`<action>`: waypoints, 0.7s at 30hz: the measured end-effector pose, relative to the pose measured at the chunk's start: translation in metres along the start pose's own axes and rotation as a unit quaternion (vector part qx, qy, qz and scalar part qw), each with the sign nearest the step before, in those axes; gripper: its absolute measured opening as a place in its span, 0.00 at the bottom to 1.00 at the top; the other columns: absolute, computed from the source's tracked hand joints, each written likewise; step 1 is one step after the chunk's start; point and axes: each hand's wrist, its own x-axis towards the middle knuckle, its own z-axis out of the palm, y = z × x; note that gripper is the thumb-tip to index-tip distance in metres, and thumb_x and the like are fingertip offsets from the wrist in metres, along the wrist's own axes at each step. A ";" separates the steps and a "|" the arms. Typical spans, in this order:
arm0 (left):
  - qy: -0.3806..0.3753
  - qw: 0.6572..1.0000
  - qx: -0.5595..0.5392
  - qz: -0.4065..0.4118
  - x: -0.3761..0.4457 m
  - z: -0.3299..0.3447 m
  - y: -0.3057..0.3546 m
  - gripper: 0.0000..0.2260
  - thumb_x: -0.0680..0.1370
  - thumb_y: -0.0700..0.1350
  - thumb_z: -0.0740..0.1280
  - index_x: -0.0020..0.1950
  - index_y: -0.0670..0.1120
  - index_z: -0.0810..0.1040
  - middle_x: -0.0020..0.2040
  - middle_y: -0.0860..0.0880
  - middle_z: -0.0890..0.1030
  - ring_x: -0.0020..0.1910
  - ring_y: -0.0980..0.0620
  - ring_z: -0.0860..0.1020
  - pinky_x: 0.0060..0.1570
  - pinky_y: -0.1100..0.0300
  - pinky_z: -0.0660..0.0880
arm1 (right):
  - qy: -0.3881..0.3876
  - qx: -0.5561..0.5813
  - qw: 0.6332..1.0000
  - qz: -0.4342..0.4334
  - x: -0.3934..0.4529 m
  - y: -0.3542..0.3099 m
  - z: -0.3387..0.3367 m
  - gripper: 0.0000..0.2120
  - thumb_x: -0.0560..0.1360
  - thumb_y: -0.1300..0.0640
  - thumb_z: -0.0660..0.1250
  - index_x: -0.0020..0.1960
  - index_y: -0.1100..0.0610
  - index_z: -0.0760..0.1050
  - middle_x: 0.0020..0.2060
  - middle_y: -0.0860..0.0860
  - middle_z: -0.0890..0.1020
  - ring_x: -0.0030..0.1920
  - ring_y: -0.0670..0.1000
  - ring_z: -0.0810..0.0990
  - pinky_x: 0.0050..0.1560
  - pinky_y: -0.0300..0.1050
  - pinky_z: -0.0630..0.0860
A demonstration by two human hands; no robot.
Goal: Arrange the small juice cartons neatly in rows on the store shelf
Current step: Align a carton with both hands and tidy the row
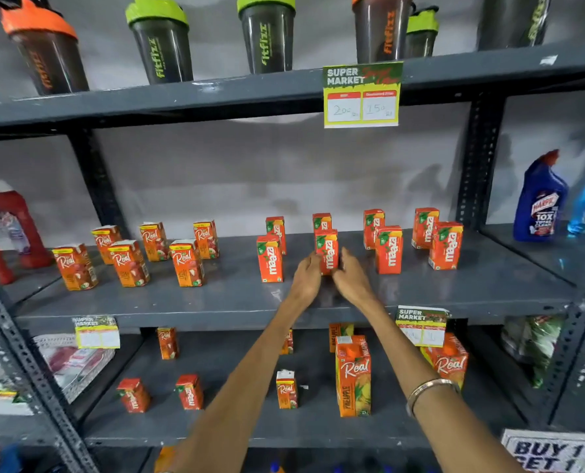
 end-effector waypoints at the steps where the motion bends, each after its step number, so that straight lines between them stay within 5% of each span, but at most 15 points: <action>1: -0.005 1.000 0.009 -0.007 0.002 -0.001 -0.002 0.19 0.85 0.47 0.51 0.59 0.41 0.79 0.59 0.41 0.81 0.59 0.46 0.79 0.69 0.45 0.70 | -0.008 -0.007 1.000 -0.013 0.000 0.001 0.001 0.19 0.78 0.59 0.65 0.68 0.59 0.71 0.60 0.56 0.82 0.61 0.56 0.80 0.64 0.56 0.76; 18: 0.024 0.999 0.034 0.004 -0.006 -0.002 -0.002 0.17 0.85 0.47 0.51 0.57 0.44 0.78 0.61 0.41 0.81 0.58 0.48 0.78 0.64 0.53 0.71 | -0.025 -0.022 0.999 -0.020 -0.003 0.001 0.000 0.15 0.80 0.58 0.63 0.66 0.56 0.71 0.59 0.56 0.81 0.61 0.55 0.80 0.64 0.56 0.76; 21: 0.029 0.999 0.038 0.004 -0.005 -0.001 -0.002 0.18 0.85 0.48 0.51 0.59 0.43 0.78 0.62 0.41 0.81 0.59 0.47 0.79 0.67 0.48 0.72 | -0.022 -0.022 0.999 -0.020 -0.005 -0.001 -0.001 0.14 0.80 0.58 0.62 0.66 0.57 0.71 0.59 0.56 0.81 0.60 0.55 0.80 0.63 0.54 0.77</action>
